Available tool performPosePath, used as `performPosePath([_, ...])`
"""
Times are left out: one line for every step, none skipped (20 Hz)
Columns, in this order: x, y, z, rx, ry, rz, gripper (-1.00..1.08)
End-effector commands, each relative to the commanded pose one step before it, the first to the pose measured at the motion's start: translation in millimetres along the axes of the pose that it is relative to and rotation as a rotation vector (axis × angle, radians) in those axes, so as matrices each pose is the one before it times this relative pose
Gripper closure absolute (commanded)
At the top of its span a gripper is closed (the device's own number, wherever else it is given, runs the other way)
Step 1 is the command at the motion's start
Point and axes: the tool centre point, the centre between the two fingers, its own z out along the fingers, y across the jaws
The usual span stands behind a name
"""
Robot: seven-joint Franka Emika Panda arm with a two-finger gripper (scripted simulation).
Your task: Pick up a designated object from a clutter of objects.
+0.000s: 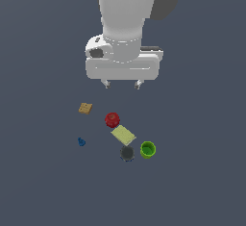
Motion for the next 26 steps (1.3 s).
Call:
performPosePath([0.0,0.01,0.0,0.0,0.0,0.0,-0.92])
performPosePath([-0.15,-0.64,0.32,0.00053,-0.00105,-0.00022,-0.92])
performPosePath([-0.42,-1.81,0.97,0.00162,-0.00314,-0.00061,-0.92])
performPosePath([-0.66,-2.86,1.54,0.00256,-0.005,-0.00092,-0.92])
performPosePath([-0.93,-3.91,2.05,0.00343,-0.00678,-0.00115,-0.92])
performPosePath([-1.17,-4.84,2.49,0.0042,-0.0084,-0.0012,-0.92])
performPosePath([-1.13,-4.59,2.25,0.00389,-0.00787,-0.0008,-0.92])
performPosePath([-0.83,-3.39,1.55,0.00282,-0.00571,-0.0002,-0.92])
performPosePath([-0.52,-2.15,0.86,0.00175,-0.00348,0.00027,-0.92])
performPosePath([-0.23,-0.94,0.22,0.00069,-0.00129,0.00048,-0.92])
performPosePath([0.12,-0.06,0.0,0.0,0.0,0.0,-0.92])
performPosePath([0.06,0.84,-0.4,-0.00067,0.00139,0.00009,-0.92])
performPosePath([0.21,0.94,0.1,-0.00055,0.00081,-0.00119,-0.92])
performPosePath([0.09,0.78,0.45,-0.00052,0.0004,-0.00259,-0.92])
performPosePath([0.08,0.95,0.84,-0.00042,-0.00004,-0.00356,-0.92])
performPosePath([0.07,1.12,1.11,-0.00049,-0.00017,-0.0046,-0.92])
performPosePath([0.08,1.39,1.3,-0.00063,-0.00011,-0.00553,-0.92])
performPosePath([0.1,1.68,1.45,-0.0008,0.00003,-0.00639,-0.92])
performPosePath([0.1,1.98,1.6,-0.00095,0.00013,-0.00715,-0.92])
performPosePath([0.09,2.22,1.77,-0.00108,0.00019,-0.00798,-0.92])
performPosePath([0.06,2.38,1.92,-0.00116,0.00018,-0.00868,-0.92])
performPosePath([0.01,2.58,2.09,-0.00121,0.00013,-0.00934,-0.92])
performPosePath([-0.04,2.74,2.29,-0.00128,0.00007,-0.01023,-0.92])
performPosePath([-0.11,2.95,2.47,-0.00136,0.00005,-0.01105,-0.92])
performPosePath([-0.18,3.2,2.68,-0.00147,0.00004,-0.01203,-0.92])
performPosePath([-0.27,3.45,2.88,-0.00156,0.00003,-0.01294,-0.92])
